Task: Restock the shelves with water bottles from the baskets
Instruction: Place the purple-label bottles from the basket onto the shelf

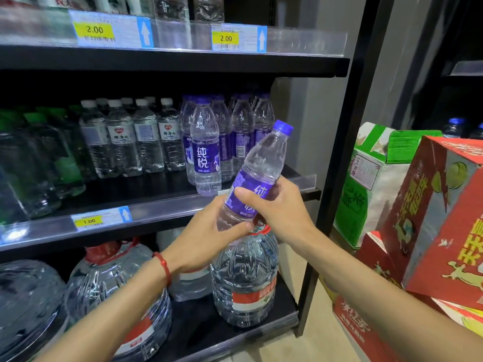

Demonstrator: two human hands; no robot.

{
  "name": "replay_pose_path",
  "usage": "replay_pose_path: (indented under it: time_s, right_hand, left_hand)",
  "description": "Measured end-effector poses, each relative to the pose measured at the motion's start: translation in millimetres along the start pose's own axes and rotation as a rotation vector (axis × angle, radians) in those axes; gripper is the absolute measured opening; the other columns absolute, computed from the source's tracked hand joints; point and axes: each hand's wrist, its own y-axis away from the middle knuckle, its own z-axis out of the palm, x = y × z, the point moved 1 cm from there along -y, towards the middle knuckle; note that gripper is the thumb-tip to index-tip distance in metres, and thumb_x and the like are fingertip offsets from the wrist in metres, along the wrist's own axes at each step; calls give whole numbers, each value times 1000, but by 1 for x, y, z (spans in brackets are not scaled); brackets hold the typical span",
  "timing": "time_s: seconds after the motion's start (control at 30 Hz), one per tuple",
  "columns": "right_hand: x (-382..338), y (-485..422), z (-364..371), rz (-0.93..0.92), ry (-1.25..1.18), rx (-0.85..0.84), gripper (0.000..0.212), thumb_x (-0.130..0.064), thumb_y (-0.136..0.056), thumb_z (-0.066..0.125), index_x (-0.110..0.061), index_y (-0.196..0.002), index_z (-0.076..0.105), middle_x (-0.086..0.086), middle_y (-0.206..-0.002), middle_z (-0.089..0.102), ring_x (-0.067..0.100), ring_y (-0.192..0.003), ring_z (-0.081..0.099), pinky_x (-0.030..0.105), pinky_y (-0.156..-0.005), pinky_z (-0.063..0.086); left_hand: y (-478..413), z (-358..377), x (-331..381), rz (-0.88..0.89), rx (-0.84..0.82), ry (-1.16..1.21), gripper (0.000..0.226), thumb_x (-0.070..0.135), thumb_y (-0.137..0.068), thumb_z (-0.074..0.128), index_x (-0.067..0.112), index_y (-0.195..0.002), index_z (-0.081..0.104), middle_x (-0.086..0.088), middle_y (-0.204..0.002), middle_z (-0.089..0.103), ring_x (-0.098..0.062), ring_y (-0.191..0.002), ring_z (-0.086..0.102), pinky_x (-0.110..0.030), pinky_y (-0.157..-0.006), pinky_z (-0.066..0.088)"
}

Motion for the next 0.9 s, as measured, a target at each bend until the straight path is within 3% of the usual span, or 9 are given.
replay_pose_path:
  time_s: [0.1,0.17,0.3,0.47,0.57,0.63,0.73,0.8,0.9]
  right_hand:
    - [-10,-18,-5,-164,140,34,54,-33,-75,92,-19,-120,67,-4,-110,79,16,-103,75,49,-98,58]
    - [-18,-33,-7,-237,210,58,57,-28,-74,94,-18,-122,65,-6,-109,78,12,-102,74,46,-97,58]
    - [-30,-63,-6,-285,256,84,60,-23,-77,93,-17,-127,61,-12,-107,76,2,-100,71,35,-97,57]
    - [-14,-97,6,-224,300,54,57,-24,-81,90,-19,-128,59,-17,-111,71,2,-105,68,36,-102,54]
    - [3,-111,12,-140,304,33,61,-27,-82,90,-18,-132,56,-12,-117,68,12,-113,65,41,-106,52]
    - [12,-121,14,-70,317,14,72,-45,-76,92,-19,-133,56,-5,-127,68,21,-124,62,48,-109,51]
    - [44,-148,13,-48,325,7,131,-94,-43,77,-16,-145,52,3,-142,64,26,-133,59,52,-108,52]
    - [51,-154,15,-65,334,2,134,-100,-39,71,-18,-144,54,2,-139,65,24,-129,61,51,-107,54]
    - [46,-152,19,-55,310,13,128,-96,-42,73,-20,-143,56,-2,-136,67,21,-127,62,48,-108,53]
  left_hand:
    - [-9,-27,-1,41,51,-369,81,74,-81,60,31,-148,45,16,-143,54,-1,-130,52,-28,-109,43]
    - [-9,-45,2,35,73,-604,79,75,-85,51,31,-150,42,14,-145,50,-6,-132,49,-37,-108,45]
    - [-7,-66,14,40,-9,-1001,60,60,-95,51,33,-148,42,13,-141,49,-15,-126,51,-41,-95,51]
    - [-5,-72,20,45,-51,-1174,47,53,-99,44,35,-143,44,13,-134,52,-16,-119,54,-38,-87,51]
    - [-8,-72,18,39,-104,-1285,45,57,-100,40,34,-139,45,11,-131,52,-17,-116,54,-36,-86,49]
    - [-9,-74,15,24,-123,-1315,47,60,-99,37,34,-138,46,12,-130,52,-17,-116,54,-36,-87,49]
    - [-7,-76,10,9,-127,-1365,68,69,-87,13,34,-133,50,12,-126,55,-17,-113,56,-38,-88,51]
    - [-6,-77,7,14,-120,-1370,79,71,-79,4,34,-129,53,11,-120,57,-17,-110,58,-39,-88,52]
    - [-4,-76,6,16,-97,-1350,77,72,-81,5,34,-125,55,11,-114,58,-16,-107,60,-37,-84,53]
